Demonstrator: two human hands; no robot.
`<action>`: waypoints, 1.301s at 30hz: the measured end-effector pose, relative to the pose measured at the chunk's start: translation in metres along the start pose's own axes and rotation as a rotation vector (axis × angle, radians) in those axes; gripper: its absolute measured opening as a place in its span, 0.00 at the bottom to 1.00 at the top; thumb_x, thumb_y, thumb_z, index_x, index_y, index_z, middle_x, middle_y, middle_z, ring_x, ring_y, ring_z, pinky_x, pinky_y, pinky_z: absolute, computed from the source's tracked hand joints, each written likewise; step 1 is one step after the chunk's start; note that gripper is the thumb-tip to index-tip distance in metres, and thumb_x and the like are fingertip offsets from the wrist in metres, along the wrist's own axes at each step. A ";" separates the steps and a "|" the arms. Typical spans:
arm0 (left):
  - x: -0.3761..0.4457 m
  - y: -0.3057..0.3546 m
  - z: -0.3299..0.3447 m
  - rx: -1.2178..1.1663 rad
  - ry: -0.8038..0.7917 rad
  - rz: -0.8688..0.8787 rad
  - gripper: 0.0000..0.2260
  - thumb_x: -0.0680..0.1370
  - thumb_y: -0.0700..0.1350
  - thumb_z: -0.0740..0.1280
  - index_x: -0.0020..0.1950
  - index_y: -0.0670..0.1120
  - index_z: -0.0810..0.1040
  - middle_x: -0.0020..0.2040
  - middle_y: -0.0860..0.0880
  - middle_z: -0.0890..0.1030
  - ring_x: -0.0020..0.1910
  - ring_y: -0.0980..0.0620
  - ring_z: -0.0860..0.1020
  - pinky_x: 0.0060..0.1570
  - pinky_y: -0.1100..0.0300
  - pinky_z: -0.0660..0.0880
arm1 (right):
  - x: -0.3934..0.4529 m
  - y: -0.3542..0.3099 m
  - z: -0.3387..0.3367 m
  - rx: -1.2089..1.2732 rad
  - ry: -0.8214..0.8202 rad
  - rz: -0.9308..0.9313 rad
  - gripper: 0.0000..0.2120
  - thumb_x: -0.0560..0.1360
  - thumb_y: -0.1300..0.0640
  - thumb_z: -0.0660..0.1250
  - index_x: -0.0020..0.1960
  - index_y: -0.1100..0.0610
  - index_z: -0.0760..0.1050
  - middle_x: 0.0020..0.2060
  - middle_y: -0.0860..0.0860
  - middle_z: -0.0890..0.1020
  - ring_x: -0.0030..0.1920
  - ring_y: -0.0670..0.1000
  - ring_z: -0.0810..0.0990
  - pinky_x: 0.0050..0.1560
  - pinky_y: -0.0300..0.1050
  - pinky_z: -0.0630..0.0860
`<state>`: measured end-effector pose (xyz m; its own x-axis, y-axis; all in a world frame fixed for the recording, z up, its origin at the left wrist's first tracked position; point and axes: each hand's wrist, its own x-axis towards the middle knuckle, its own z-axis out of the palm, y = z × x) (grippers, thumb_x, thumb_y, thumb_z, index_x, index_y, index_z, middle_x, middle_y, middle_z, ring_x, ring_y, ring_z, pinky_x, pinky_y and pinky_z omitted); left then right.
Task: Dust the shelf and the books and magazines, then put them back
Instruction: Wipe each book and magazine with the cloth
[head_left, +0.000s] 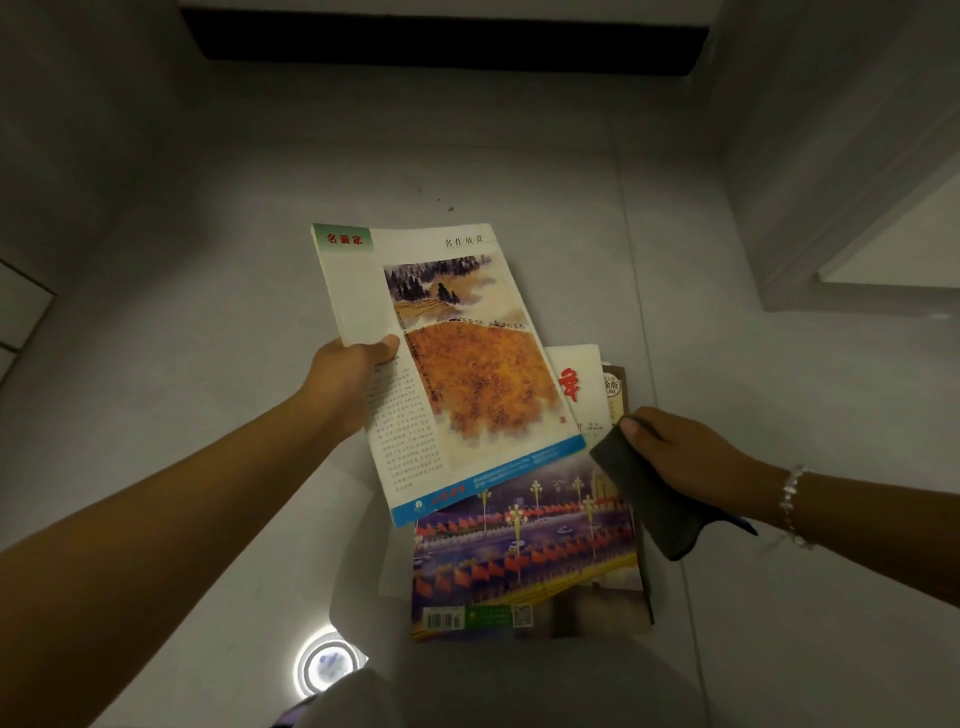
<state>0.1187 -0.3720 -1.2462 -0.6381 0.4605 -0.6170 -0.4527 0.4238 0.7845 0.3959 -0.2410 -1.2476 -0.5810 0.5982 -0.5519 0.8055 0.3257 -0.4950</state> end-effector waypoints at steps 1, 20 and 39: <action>-0.002 0.001 0.000 0.001 -0.002 -0.002 0.15 0.78 0.41 0.67 0.63 0.38 0.72 0.47 0.44 0.79 0.45 0.45 0.79 0.43 0.49 0.75 | -0.001 -0.002 -0.001 0.016 0.015 -0.019 0.11 0.82 0.49 0.48 0.54 0.52 0.66 0.50 0.51 0.74 0.48 0.49 0.74 0.49 0.42 0.69; -0.107 0.059 0.048 -0.144 -0.347 0.130 0.18 0.82 0.49 0.57 0.62 0.37 0.74 0.55 0.38 0.81 0.52 0.43 0.81 0.51 0.52 0.79 | -0.034 -0.131 -0.047 0.238 0.153 -0.467 0.34 0.63 0.28 0.59 0.63 0.43 0.73 0.56 0.39 0.76 0.56 0.41 0.75 0.58 0.39 0.73; -0.178 0.143 0.045 -0.112 -0.265 0.667 0.16 0.80 0.48 0.62 0.68 0.54 0.71 0.65 0.51 0.73 0.59 0.52 0.76 0.52 0.60 0.78 | -0.072 -0.191 -0.171 0.058 0.472 -0.793 0.11 0.79 0.52 0.61 0.48 0.52 0.82 0.43 0.46 0.84 0.44 0.42 0.80 0.47 0.44 0.75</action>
<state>0.1958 -0.3580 -1.0268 -0.6348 0.7726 0.0113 -0.0901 -0.0886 0.9920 0.3036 -0.2214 -0.9986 -0.8421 0.4565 0.2872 0.1781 0.7380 -0.6508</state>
